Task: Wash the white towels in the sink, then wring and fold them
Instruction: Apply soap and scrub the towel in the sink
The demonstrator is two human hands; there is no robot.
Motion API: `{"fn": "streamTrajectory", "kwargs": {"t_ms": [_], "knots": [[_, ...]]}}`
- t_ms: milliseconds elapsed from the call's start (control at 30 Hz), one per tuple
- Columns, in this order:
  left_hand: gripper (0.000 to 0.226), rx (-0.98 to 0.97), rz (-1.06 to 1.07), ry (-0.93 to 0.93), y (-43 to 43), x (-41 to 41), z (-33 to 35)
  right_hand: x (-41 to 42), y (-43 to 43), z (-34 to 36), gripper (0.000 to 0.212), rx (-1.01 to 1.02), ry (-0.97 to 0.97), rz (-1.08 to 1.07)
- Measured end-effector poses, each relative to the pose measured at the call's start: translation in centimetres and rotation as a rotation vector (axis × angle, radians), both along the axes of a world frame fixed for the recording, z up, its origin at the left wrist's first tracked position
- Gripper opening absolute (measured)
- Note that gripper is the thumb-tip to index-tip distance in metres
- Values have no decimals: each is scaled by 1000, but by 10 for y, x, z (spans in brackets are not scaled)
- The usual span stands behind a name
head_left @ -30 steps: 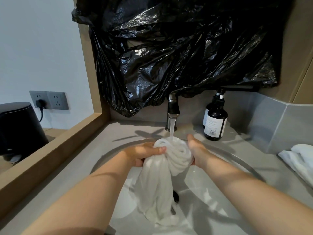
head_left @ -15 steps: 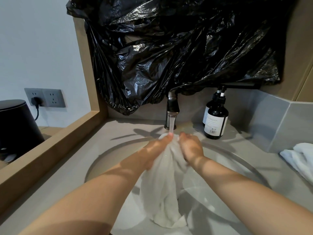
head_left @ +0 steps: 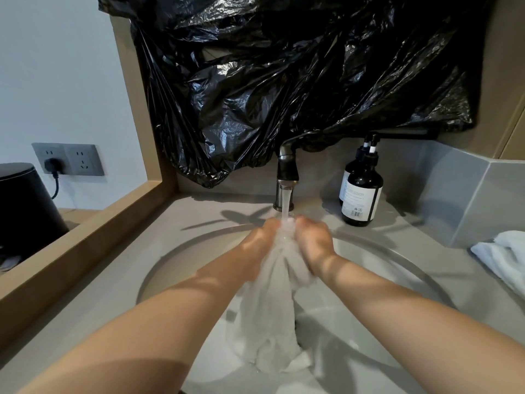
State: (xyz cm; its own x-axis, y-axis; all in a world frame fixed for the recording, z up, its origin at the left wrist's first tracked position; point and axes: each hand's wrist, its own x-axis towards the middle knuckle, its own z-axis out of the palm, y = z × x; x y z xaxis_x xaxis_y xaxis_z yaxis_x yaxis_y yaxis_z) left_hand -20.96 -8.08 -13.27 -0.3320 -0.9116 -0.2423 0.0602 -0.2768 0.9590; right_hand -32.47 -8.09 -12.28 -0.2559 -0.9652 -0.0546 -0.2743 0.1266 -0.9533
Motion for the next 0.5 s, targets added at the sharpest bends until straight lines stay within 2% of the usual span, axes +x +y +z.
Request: {"fn": "streamTrajectory", "kwargs": {"t_ms": [33, 100, 200, 300, 367, 433, 500], "knots": [[31, -4, -9, -13, 0, 0, -1, -3, 1, 1, 30, 54, -82, -7], [39, -42, 55, -4, 5, 2, 0, -2, 4, -1, 31, 84, -117, -38], [52, -84, 286, -32, 6, 3, 3, 16, 14, 3, 26, -70, 37, -2], [46, -131, 377, -66, 4, 8, 5, 30, 21, 2, 27, -158, 204, 33], [39, -112, 328, -77, 7, 5, 9, 24, 13, 2, 29, -162, 225, 45], [30, -83, 211, -74, 8, -1, 11, 7, 3, 8, 34, -50, 214, -1], [37, 21, 17, -35, 10, -8, 12, -9, -3, 11, 40, 92, 204, -32]]}}
